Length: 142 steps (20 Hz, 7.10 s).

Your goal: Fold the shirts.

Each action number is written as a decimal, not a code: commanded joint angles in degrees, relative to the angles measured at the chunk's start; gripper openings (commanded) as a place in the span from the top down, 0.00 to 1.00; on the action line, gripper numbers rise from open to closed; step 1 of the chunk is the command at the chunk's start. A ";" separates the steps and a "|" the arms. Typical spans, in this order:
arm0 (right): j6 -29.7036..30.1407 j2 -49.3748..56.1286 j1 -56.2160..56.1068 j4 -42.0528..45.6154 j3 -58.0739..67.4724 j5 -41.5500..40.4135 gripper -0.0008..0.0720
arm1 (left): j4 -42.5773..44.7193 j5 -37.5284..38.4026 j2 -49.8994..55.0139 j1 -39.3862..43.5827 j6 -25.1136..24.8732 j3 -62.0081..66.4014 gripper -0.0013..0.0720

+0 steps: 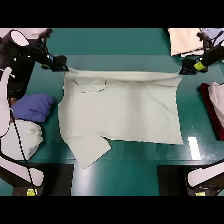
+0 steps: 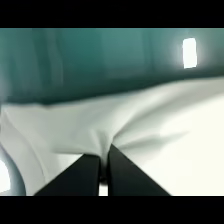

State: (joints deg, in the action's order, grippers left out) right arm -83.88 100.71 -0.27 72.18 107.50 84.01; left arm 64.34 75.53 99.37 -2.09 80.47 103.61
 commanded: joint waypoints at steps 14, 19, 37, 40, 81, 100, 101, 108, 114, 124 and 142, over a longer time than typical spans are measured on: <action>1.27 -17.64 1.95 -4.76 -27.45 -2.12 0.45 | 10.73 3.72 -14.21 1.38 4.55 -23.15 0.46; 1.53 -30.16 3.08 -4.72 -37.88 -8.24 0.46 | 11.78 2.97 -37.51 1.33 6.19 -51.01 0.48; 1.53 -33.31 3.02 -5.25 -42.36 -8.79 0.46 | -7.48 -14.58 -56.28 1.33 9.92 -85.59 0.19; 1.53 -33.31 3.04 -5.18 -42.36 -7.67 0.46 | -11.19 -16.41 -56.28 1.33 7.61 -85.64 0.23; -2.23 -53.57 3.06 9.86 -55.82 4.74 0.97 | -3.91 2.29 -60.28 1.33 4.35 -64.02 0.94; 6.54 -15.74 7.41 -9.60 -29.07 -2.47 0.46 | -2.01 -9.44 -21.81 1.33 -1.38 -37.70 0.26; 7.30 -17.20 9.81 -9.64 -31.65 -2.67 0.45 | -3.10 -8.61 -21.81 1.33 -1.42 -37.57 0.73; 15.45 -14.73 22.29 -19.21 -47.50 -3.61 0.08 | -8.92 -13.90 -21.81 9.77 -1.11 -37.62 0.94; 16.48 -8.22 15.21 -23.78 -47.10 -8.22 0.25 | -9.49 -22.99 -19.67 20.17 2.56 -36.24 0.94; 15.37 -20.09 7.04 -24.68 -34.45 -6.80 0.97 | -11.32 -24.85 -5.57 30.51 5.25 -28.79 0.94; 9.97 -20.28 -27.47 -33.73 -8.92 -12.26 0.97 | -11.76 -27.98 -1.20 31.26 5.03 -24.48 0.94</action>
State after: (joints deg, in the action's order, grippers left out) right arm -73.82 79.66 -24.36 39.81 97.19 74.46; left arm 50.96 45.93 99.07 31.29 85.62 78.67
